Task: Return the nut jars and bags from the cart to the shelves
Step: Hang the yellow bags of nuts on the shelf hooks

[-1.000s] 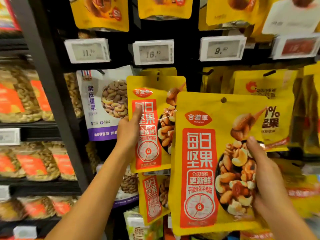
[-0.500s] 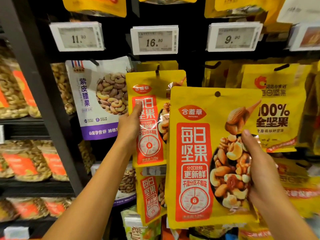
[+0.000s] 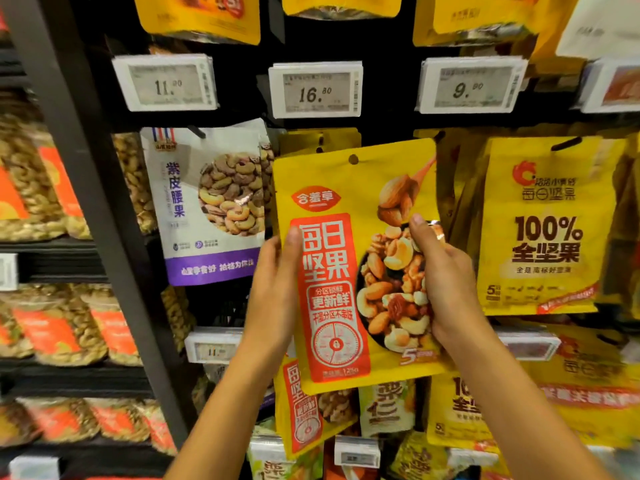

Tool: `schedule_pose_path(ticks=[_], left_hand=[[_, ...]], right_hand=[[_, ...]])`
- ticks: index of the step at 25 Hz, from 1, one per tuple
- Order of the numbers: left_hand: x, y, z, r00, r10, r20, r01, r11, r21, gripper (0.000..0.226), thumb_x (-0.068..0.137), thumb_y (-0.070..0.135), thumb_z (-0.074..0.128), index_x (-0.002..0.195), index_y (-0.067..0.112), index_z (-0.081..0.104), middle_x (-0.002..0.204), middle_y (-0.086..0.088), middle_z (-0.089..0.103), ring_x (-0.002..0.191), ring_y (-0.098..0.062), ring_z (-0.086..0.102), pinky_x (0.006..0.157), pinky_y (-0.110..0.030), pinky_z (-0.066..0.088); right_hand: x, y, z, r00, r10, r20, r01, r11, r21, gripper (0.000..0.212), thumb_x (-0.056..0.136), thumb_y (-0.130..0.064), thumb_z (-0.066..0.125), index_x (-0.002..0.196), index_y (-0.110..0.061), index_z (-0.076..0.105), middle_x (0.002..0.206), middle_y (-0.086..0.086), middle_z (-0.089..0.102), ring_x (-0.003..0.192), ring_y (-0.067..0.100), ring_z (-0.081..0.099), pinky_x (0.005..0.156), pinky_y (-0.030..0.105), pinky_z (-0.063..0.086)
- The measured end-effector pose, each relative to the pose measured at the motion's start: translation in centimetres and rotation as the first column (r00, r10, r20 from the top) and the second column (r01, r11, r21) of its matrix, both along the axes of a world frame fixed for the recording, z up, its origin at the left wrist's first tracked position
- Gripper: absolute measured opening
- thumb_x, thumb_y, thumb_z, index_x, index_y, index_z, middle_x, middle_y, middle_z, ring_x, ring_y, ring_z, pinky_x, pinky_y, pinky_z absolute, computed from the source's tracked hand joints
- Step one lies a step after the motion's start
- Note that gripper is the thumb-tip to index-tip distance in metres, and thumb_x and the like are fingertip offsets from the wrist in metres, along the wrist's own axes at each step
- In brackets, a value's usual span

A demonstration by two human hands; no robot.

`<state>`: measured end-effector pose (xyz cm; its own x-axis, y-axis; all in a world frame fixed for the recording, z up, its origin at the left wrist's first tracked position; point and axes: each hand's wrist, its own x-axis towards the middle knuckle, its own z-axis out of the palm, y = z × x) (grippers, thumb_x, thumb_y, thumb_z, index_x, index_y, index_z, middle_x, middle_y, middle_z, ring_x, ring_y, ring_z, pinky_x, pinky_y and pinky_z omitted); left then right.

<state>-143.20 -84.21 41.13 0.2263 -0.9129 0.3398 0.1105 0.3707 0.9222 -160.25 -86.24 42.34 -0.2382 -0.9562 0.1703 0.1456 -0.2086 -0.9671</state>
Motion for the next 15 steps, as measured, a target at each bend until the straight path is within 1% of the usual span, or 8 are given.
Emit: schedule_pose_path(ticks=[2,4,5,7,8,10,12,15], left_hand=[[-0.7,-0.4,0.3,0.977,0.198,0.084,-0.192,0.979,-0.067,0.032,0.082,0.059,0.048,0.094,0.030,0.050,0.083,0.010,0.070,0.072,0.002,0.067,0.056,-0.013,0.049],[-0.6,-1.4,1.3,0.926,0.353,0.133,-0.343,0.935,-0.093,0.020,0.090,0.051,0.045,0.087,0.032,0.044,0.083,0.012,0.065,0.069,0.002,0.066,0.059,-0.018,0.050],[-0.4,-2.0,1.7,0.913,0.380,0.148,-0.371,0.925,-0.089,0.019,0.092,0.050,0.044,0.085,0.032,0.042,0.085,0.012,0.065,0.071,-0.001,0.065,0.064,-0.025,0.053],[0.1,-3.0,2.0,0.902,0.399,0.166,-0.398,0.916,-0.040,0.020,0.094,0.049,0.043,0.085,0.032,0.041,0.091,0.008,0.065,0.080,-0.013,0.067,0.076,-0.039,0.055],[0.3,-3.4,1.9,0.898,0.406,0.172,-0.409,0.912,-0.018,0.019,0.094,0.049,0.043,0.087,0.032,0.042,0.093,0.004,0.066,0.082,-0.018,0.067,0.080,-0.044,0.055],[0.6,-3.8,1.6,0.891,0.421,0.171,-0.428,0.904,0.006,0.018,0.095,0.048,0.042,0.096,0.030,0.042,0.098,0.000,0.066,0.085,-0.022,0.067,0.082,-0.047,0.054],[0.6,-4.2,1.4,0.889,0.423,0.174,-0.431,0.903,0.008,0.017,0.095,0.046,0.042,0.099,0.030,0.042,0.097,0.000,0.066,0.083,-0.020,0.067,0.078,-0.042,0.055],[0.5,-4.9,1.6,0.891,0.406,0.205,-0.413,0.911,-0.009,0.018,0.095,0.046,0.043,0.097,0.028,0.042,0.088,0.007,0.064,0.071,-0.007,0.066,0.056,-0.023,0.051]], right_hand=[[1.3,-1.1,0.8,0.999,0.034,-0.039,-0.033,0.999,0.011,0.042,0.082,-0.054,0.059,0.071,-0.016,0.072,0.072,-0.003,0.074,0.072,0.010,0.071,0.073,0.030,0.054],[2.0,-2.2,1.6,0.995,0.081,-0.050,-0.080,0.996,0.032,0.043,0.083,-0.055,0.057,0.074,-0.015,0.072,0.071,-0.002,0.074,0.068,0.010,0.071,0.068,0.028,0.053],[2.2,-2.7,2.0,0.994,0.100,-0.049,-0.098,0.994,0.047,0.046,0.083,-0.055,0.058,0.080,-0.012,0.073,0.074,0.002,0.075,0.071,0.014,0.072,0.070,0.030,0.055],[2.6,-3.8,2.5,0.991,0.116,-0.064,-0.110,0.990,0.086,0.057,0.082,-0.055,0.059,0.094,-0.001,0.071,0.087,0.014,0.074,0.081,0.026,0.071,0.080,0.039,0.056],[2.8,-4.2,2.6,0.990,0.120,-0.075,-0.112,0.988,0.102,0.061,0.082,-0.056,0.059,0.099,0.002,0.069,0.094,0.018,0.072,0.087,0.030,0.070,0.086,0.043,0.055],[3.2,-4.8,2.4,0.985,0.132,-0.110,-0.118,0.986,0.119,0.065,0.081,-0.056,0.059,0.104,0.005,0.066,0.100,0.021,0.070,0.093,0.033,0.067,0.091,0.047,0.051],[3.3,-5.2,2.1,0.984,0.129,-0.120,-0.114,0.986,0.124,0.064,0.081,-0.056,0.059,0.103,0.004,0.067,0.099,0.020,0.070,0.093,0.033,0.067,0.092,0.048,0.051],[2.8,-5.7,1.8,0.990,0.124,-0.070,-0.114,0.984,0.135,0.053,0.082,-0.054,0.059,0.094,-0.003,0.071,0.090,0.013,0.073,0.086,0.026,0.070,0.088,0.043,0.054]])
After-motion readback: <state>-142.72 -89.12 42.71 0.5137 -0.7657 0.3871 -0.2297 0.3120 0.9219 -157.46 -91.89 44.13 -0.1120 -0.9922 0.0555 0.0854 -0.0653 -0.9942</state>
